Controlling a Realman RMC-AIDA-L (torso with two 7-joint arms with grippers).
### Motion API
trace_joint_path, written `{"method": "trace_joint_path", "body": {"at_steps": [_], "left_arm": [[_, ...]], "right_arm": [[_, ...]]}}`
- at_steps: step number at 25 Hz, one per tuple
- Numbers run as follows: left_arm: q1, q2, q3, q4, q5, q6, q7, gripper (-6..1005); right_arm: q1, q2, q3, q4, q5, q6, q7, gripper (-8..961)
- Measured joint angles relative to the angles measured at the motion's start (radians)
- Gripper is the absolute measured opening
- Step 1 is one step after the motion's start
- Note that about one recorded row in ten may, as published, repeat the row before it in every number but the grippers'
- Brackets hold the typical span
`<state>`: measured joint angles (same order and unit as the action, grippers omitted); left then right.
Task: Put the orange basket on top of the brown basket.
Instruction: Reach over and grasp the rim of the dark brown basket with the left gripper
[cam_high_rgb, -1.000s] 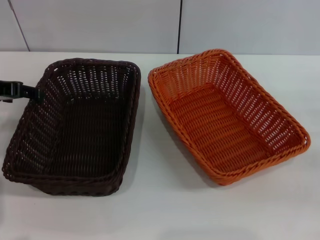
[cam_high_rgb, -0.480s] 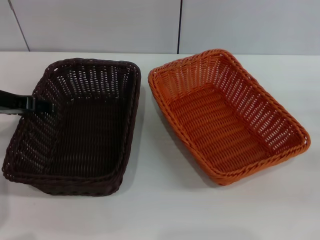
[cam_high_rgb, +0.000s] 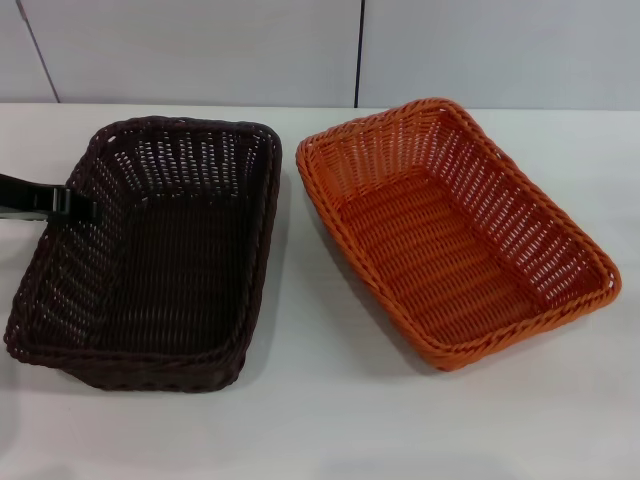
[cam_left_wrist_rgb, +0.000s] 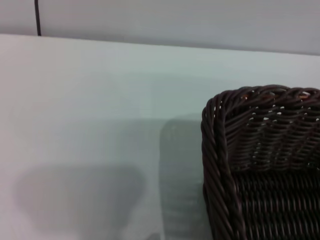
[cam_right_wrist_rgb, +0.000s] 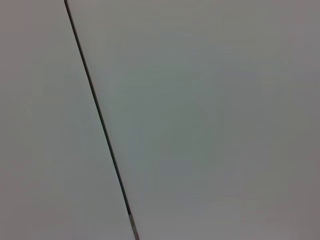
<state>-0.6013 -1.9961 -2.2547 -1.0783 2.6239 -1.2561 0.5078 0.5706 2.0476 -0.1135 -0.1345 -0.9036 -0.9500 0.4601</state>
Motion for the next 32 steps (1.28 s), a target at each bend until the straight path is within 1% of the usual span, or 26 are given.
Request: {"method": "trace_joint_path", "body": {"at_steps": [5, 17, 22, 24, 25, 26, 30, 31, 32], "left_arm": [[-0.002, 0.002, 0.003, -0.002, 0.0, 0.003, 0.0, 535], [-0.004, 0.002, -0.002, -0.002, 0.0, 0.006, 0.003, 214], [-0.004, 0.002, -0.002, -0.002, 0.0, 0.006, 0.003, 212], [0.004, 0.0, -0.009, -0.039, -0.007, 0.007, 0.005, 211], [0.004, 0.0, -0.009, -0.039, -0.007, 0.007, 0.005, 210], [0.008, -0.002, -0.013, -0.072, -0.008, 0.008, 0.005, 210], [0.009, -0.002, -0.026, -0.101, -0.008, 0.004, 0.005, 208], [0.01, -0.001, -0.037, -0.136, -0.009, -0.009, 0.005, 208], [0.01, -0.001, -0.037, -0.136, -0.009, -0.009, 0.005, 207]], "right_arm": [[0.0, -0.001, 0.0, -0.003, 0.001, 0.012, 0.0, 690], [0.0, -0.001, 0.0, -0.004, 0.004, 0.013, 0.0, 691], [-0.001, -0.001, 0.0, -0.004, 0.003, 0.029, 0.0, 692], [-0.001, -0.001, 0.0, -0.004, 0.002, 0.035, 0.0, 692], [-0.001, -0.001, 0.0, -0.004, 0.002, 0.035, 0.0, 692], [-0.003, -0.001, 0.0, -0.003, 0.004, 0.036, 0.0, 692], [-0.005, -0.001, 0.005, -0.004, 0.005, 0.036, 0.0, 691], [-0.006, -0.001, 0.007, -0.003, 0.005, 0.036, 0.0, 691], [-0.006, -0.001, 0.007, -0.003, 0.005, 0.036, 0.0, 691]]}}
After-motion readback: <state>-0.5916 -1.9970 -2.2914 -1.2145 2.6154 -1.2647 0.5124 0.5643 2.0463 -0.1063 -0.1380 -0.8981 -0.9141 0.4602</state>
